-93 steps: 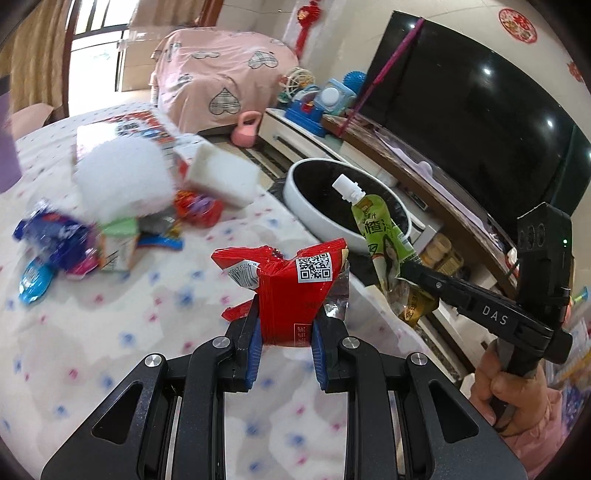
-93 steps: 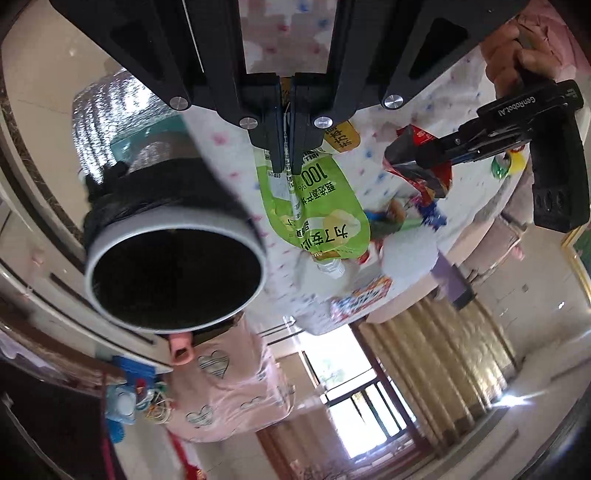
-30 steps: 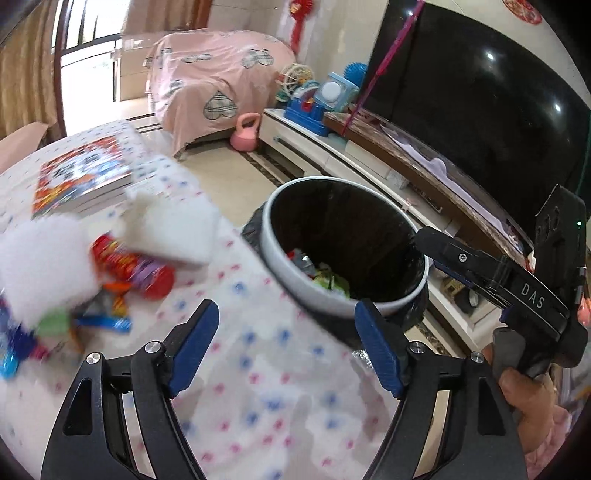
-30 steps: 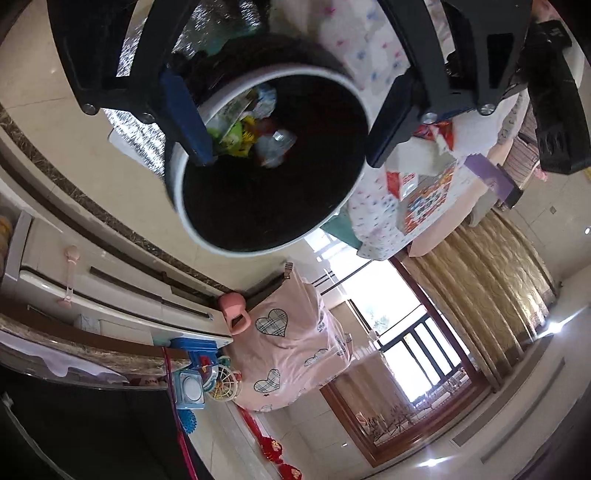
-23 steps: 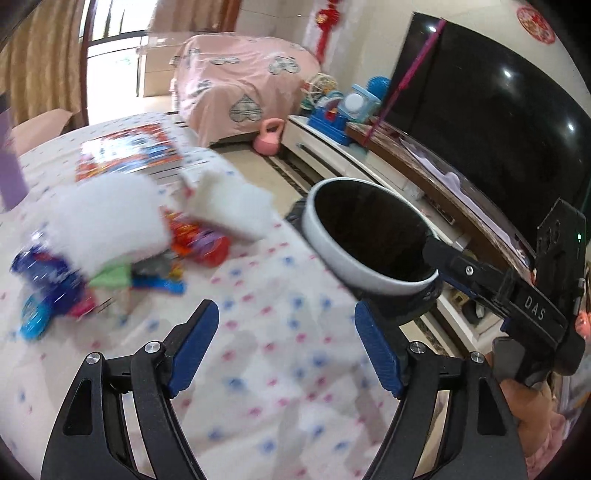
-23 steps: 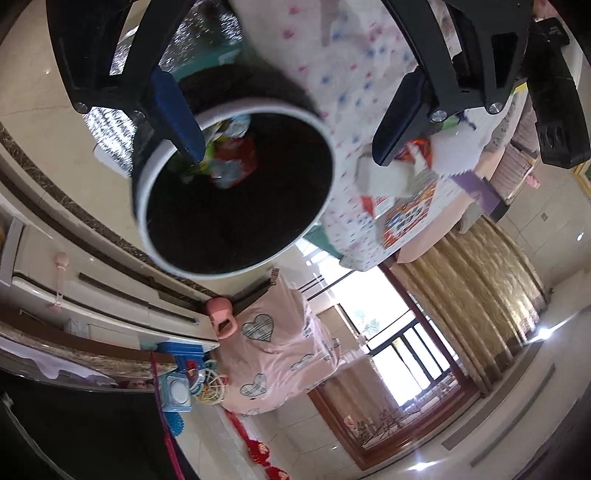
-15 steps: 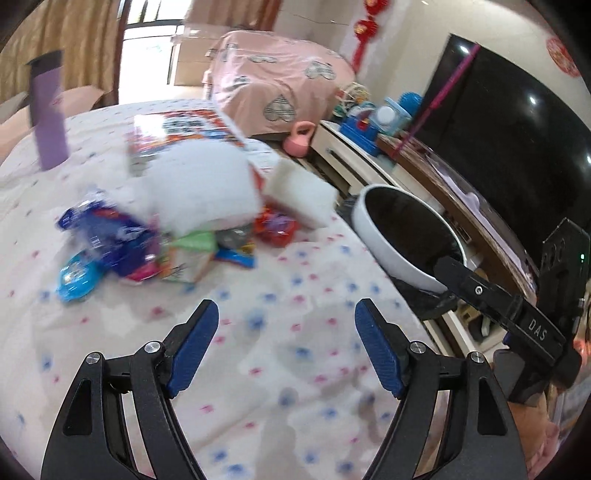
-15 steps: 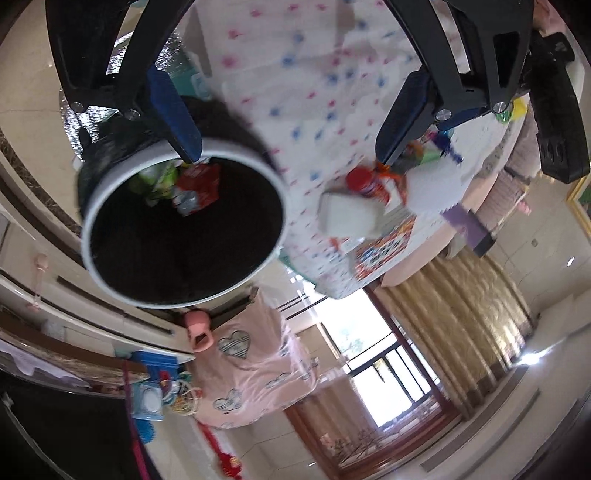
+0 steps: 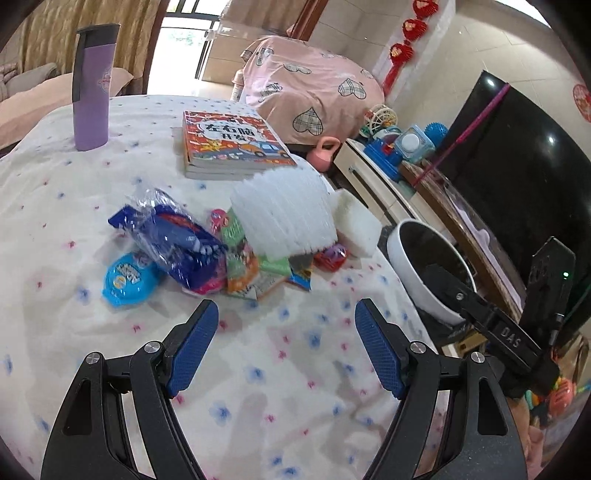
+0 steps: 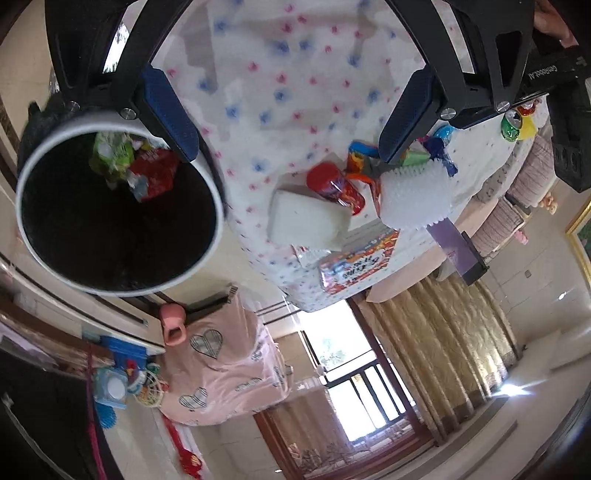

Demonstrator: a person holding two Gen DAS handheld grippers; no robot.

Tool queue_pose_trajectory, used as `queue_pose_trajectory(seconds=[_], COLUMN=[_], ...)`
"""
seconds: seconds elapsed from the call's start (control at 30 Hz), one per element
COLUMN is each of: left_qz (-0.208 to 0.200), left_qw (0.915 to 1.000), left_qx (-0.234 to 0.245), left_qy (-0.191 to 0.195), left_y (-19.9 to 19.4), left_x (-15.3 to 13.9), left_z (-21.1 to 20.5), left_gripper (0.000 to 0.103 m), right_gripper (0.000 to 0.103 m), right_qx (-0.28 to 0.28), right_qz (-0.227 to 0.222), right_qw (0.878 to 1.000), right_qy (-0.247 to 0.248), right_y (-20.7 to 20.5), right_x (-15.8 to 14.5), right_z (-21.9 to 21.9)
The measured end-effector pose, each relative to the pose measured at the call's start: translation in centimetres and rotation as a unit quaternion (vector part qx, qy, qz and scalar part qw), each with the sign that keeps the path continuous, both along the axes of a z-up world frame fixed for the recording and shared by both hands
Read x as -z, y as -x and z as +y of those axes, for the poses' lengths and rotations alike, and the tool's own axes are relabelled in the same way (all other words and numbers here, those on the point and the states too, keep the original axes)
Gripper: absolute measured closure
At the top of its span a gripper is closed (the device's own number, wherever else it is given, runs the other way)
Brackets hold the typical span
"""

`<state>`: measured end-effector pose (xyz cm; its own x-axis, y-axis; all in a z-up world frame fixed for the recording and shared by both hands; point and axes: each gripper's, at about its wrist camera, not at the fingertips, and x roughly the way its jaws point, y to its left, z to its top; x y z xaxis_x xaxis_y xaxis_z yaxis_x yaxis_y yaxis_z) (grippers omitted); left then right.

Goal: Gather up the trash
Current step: 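Grasp the white mesh sponge with the left tool while the right grasps the foam block, then carry sponge and foam block over the bin and open both tools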

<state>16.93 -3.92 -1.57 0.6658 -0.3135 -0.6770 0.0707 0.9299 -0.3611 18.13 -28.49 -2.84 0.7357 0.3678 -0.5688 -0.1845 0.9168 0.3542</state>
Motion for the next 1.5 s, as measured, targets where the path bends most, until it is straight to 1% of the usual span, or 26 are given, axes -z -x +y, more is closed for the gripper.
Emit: queue_pose_trajectory(seconds=[0.07,0.13,0.2,0.33,0.4,0.5,0.57,0.63,0.7,0.73,0.77,0.8,0.87,0.9,0.97,1.03,1.13,1.3,1.5], left_qz=[0.0,-0.001,-0.001,0.002,0.004,0.009,0.014,0.012,0.013,0.013,0.011,0.007,-0.001,-0.004,-0.011,-0.016,-0.027,-0.041,-0.049], left_qw=[1.0,0.9999,0.9998,0.9998,0.9998,0.9997,0.9996,0.9997,0.9996,0.9995,0.9994,0.9994,0.9992,0.9992,0.999,0.9987,0.9979,0.9965,0.9945], left_qx=[-0.002,-0.006,-0.009,-0.011,-0.01,-0.009,-0.005,0.002,0.014,0.021,0.026,0.03,0.038,0.04,0.044,0.047,0.058,0.072,0.09], left_qy=[0.008,0.012,0.016,0.018,0.019,0.02,0.022,0.022,0.021,0.021,0.018,0.014,0.009,0.008,0.009,0.01,0.015,0.011,0.017], left_y=[-0.8,-1.4,-2.4,-4.4,-5.3,-6.2,-6.7,-6.7,-6.9,-6.9,-6.8,-6.7,-6.2,-5.9,-5.3,-4.7,-3.4,-1.9,-0.7], left_x=[-0.2,-0.4,-0.7,-0.9,-0.8,-0.3,0.2,0.5,0.6,0.6,0.5,0.4,0.1,-0.1,-0.4,-0.8,-1.7,-2.8,-3.6], left_z=[0.4,0.8,1.1,1.3,1.4,1.5,1.4,1.2,0.9,0.7,0.5,0.3,-0.1,-0.2,-0.4,-0.5,-0.9,-2.0,-3.5], left_gripper=[0.025,0.025,0.025,0.025,0.025,0.025,0.025,0.031,0.053,0.059,0.068,0.073,0.079,0.08,0.081,0.082,0.082,0.082,0.082], right_gripper=[0.004,0.004,0.004,0.005,0.008,0.013,0.021,0.025,0.034,0.047,0.055,0.056,0.079,0.081,0.088,0.091,0.092,0.093,0.093], right_qx=[-0.002,-0.008,-0.012,-0.02,-0.021,-0.019,-0.017,-0.021,-0.026,-0.03,-0.037,-0.036,-0.036,-0.037,-0.035,-0.036,-0.033,-0.022,-0.005], right_qz=[0.008,0.018,0.03,0.036,0.037,0.051,0.06,0.066,0.073,0.077,0.079,0.074,0.064,0.064,0.055,0.049,0.039,0.023,0.01], right_qw=[1.0,1.0,0.999,0.999,0.999,0.999,0.998,0.998,0.997,0.997,0.996,0.997,0.997,0.997,0.998,0.998,0.999,0.999,1.0], right_qy=[0.001,-0.017,-0.025,-0.009,-0.005,-0.007,-0.005,-0.001,0.003,0.002,-0.002,0.0,0.003,0.001,0.001,0.0,-0.006,-0.016,-0.026], right_y=[-1.1,-2.0,-3.2,-5.3,-6.2,-7.9,-8.9,-9.5,-10.0,-10.2,-10.4,-10.2,-9.7,-9.6,-8.9,-8.2,-6.7,-4.3,-1.7], right_x=[-0.1,-0.1,-0.2,-0.4,-0.2,0.5,1.1,1.6,2.2,2.5,2.8,2.8,2.6,2.4,2.0,1.6,0.9,-0.3,-1.5], right_z=[0.4,0.4,0.6,1.5,1.8,1.7,1.7,1.9,2.2,2.3,2.4,2.3,2.3,2.3,2.1,1.9,1.4,0.1,-1.7])
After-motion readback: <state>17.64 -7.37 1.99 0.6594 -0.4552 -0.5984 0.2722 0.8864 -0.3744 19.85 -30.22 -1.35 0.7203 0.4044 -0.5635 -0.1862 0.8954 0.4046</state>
